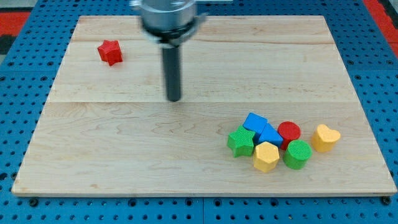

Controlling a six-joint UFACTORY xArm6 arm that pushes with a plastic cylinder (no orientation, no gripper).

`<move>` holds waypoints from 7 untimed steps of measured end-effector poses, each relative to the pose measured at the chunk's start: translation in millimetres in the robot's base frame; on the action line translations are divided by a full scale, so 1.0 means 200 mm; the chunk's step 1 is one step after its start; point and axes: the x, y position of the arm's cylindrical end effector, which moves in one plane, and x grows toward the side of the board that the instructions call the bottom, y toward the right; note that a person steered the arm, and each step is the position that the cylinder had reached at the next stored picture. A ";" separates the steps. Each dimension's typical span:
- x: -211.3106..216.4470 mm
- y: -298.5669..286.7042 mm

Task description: Push the red star above the green star

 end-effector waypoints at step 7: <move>-0.69 -0.67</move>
